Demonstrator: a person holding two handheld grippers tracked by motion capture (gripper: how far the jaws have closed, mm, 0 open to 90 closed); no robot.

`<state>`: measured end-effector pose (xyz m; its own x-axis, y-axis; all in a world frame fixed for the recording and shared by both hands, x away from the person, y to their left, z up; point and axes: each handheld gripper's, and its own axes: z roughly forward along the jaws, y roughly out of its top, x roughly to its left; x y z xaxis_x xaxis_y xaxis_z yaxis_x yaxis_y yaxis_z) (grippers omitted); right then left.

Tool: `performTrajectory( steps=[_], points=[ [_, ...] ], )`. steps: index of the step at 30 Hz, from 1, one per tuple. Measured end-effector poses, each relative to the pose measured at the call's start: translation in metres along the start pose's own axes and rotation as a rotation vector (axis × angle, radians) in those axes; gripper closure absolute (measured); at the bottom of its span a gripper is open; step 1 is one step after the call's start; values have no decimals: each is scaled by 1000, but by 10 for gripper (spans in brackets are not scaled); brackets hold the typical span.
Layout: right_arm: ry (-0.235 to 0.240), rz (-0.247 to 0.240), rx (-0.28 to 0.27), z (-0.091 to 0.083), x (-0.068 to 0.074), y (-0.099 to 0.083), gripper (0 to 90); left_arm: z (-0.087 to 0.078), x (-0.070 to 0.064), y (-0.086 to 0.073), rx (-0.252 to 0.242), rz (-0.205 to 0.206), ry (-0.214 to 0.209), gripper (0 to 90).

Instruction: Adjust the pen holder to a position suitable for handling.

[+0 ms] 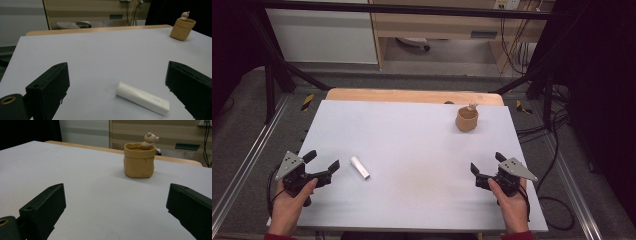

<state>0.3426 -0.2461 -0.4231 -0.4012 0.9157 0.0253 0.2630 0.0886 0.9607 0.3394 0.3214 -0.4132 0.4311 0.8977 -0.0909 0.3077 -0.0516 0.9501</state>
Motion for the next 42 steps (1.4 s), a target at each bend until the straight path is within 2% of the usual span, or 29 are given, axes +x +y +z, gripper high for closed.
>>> performTrajectory(
  steps=[9,20,29,42],
  points=[
    [-9,-8,23,3,2,-2,27,1,-1,0,5,-10,-6,57],
    [-3,-22,33,3,4,-3,24,4,-6,1,16,15,-14,60],
    [2,-31,47,5,6,-3,24,18,-9,2,33,32,-25,134],
    [9,-35,57,6,8,-3,23,28,-9,0,76,64,-57,37]
  ],
)
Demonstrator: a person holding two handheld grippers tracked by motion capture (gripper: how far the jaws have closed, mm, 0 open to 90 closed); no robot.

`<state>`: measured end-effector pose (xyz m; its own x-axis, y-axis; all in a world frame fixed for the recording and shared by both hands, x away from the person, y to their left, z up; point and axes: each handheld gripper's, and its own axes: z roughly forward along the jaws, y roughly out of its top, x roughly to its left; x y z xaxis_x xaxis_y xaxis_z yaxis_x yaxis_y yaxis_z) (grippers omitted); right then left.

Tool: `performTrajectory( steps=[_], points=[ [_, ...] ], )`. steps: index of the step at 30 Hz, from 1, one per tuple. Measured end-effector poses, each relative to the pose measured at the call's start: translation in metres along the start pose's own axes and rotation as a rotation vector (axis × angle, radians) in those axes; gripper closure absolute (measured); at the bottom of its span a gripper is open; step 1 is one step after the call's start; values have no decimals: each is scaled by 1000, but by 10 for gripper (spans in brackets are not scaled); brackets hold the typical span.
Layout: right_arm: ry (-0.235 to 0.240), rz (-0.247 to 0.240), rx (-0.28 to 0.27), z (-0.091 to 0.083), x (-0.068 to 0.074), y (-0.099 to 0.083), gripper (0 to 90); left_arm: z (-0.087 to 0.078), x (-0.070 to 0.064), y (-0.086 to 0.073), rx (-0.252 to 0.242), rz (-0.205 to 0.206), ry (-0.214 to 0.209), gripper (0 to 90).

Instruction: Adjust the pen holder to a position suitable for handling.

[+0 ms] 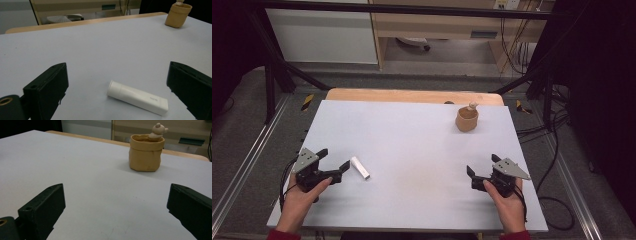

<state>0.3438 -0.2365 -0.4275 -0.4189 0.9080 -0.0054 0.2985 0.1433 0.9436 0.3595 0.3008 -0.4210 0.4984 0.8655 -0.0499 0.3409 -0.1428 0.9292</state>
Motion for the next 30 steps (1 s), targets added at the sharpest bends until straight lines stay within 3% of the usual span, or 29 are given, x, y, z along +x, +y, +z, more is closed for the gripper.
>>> performTrajectory(
  steps=[5,12,17,24,27,30],
  points=[
    [5,4,2,1,1,0,23,6,2,-2,32,9,-13,38],
    [9,0,8,1,2,0,23,7,0,-2,41,35,-28,38],
    [10,-4,6,1,2,1,23,11,-4,-4,74,94,-53,41],
    [21,-8,15,2,3,1,23,18,-6,-7,122,129,-80,41],
    [24,-4,19,2,3,1,23,26,-7,-10,171,168,-102,44],
    [28,-8,24,2,3,1,23,31,-8,-10,180,174,-110,49]
  ],
)
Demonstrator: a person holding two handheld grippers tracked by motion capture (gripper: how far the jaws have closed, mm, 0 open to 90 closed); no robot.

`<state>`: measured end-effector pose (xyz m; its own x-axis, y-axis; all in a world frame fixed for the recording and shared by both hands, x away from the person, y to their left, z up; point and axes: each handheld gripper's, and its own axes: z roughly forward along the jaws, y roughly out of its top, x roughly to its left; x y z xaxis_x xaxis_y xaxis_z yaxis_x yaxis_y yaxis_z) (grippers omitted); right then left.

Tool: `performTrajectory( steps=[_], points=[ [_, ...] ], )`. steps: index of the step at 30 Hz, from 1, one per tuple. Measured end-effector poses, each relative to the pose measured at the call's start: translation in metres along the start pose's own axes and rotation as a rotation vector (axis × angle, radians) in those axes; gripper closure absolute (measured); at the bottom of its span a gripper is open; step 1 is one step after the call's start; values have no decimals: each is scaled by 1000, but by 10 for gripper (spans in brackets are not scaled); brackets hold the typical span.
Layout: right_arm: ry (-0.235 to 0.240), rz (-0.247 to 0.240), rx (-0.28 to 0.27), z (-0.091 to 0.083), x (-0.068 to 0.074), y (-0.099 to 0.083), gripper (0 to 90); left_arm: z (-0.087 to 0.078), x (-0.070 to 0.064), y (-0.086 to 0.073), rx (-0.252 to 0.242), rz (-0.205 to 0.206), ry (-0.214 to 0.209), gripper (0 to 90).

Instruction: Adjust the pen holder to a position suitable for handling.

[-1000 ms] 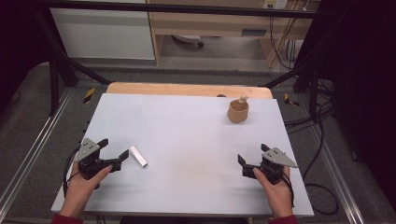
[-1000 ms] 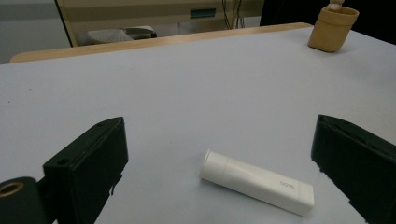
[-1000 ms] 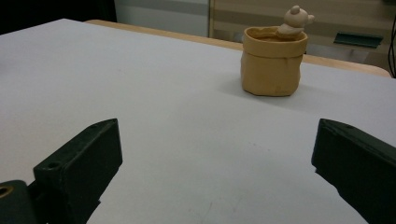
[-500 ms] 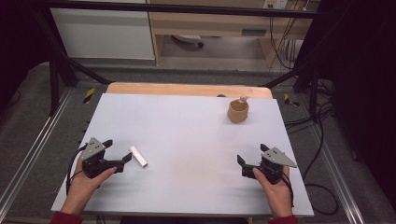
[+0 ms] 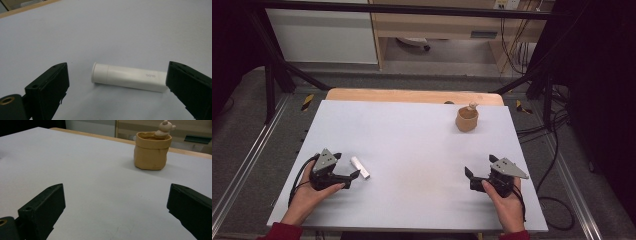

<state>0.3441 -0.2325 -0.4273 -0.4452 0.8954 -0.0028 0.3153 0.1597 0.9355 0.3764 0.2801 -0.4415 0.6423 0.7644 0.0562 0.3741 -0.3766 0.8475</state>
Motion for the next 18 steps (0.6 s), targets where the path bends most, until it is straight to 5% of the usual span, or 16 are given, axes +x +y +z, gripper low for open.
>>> performTrajectory(
  steps=[18],
  points=[
    [26,-24,33,5,7,-1,25,20,-1,-2,90,39,-64,50]
  ],
)
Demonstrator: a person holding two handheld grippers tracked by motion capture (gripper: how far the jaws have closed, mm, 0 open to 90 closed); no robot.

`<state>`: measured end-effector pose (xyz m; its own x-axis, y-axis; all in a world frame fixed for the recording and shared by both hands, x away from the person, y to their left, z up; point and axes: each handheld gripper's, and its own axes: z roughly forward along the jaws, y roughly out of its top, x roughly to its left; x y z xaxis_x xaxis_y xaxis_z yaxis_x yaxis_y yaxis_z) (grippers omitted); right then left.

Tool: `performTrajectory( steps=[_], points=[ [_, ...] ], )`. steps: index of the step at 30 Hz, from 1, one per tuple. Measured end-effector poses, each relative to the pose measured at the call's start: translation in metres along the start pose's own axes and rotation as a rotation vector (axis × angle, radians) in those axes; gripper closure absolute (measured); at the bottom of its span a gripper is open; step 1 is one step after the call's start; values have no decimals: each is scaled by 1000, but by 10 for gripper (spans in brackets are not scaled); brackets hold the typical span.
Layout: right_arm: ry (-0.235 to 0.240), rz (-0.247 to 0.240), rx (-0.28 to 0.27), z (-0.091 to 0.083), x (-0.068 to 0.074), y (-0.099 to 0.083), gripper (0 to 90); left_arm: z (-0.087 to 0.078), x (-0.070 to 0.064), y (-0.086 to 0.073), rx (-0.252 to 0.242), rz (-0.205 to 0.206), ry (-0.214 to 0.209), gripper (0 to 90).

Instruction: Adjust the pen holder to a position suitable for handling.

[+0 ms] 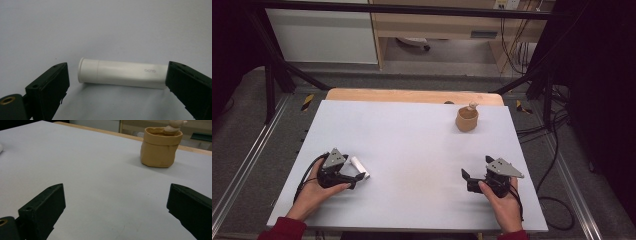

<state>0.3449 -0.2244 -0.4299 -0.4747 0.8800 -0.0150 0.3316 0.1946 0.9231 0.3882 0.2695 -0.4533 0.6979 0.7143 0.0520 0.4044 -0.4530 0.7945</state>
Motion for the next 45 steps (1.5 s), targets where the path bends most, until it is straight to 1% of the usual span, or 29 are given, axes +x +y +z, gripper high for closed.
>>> performTrajectory(
  steps=[4,8,12,19,25,37,41,45],
  points=[
    [-1,-5,1,0,1,0,25,1,0,0,-2,5,-1,43],
    [1,1,17,1,1,-1,25,2,1,0,1,-5,-3,42],
    [3,-4,17,1,1,-1,25,2,1,1,0,-7,-14,48],
    [-2,5,14,0,-1,-1,25,4,-1,1,9,-5,-18,43],
    [5,7,18,0,-1,-1,25,4,-2,1,19,-2,-25,43],
    [10,10,18,0,-1,-1,25,7,-4,1,36,7,-17,33],
    [12,11,19,0,-1,-1,25,8,-5,2,46,15,-7,33],
    [13,12,21,0,-1,-1,25,11,-7,3,70,29,8,30]
  ],
)
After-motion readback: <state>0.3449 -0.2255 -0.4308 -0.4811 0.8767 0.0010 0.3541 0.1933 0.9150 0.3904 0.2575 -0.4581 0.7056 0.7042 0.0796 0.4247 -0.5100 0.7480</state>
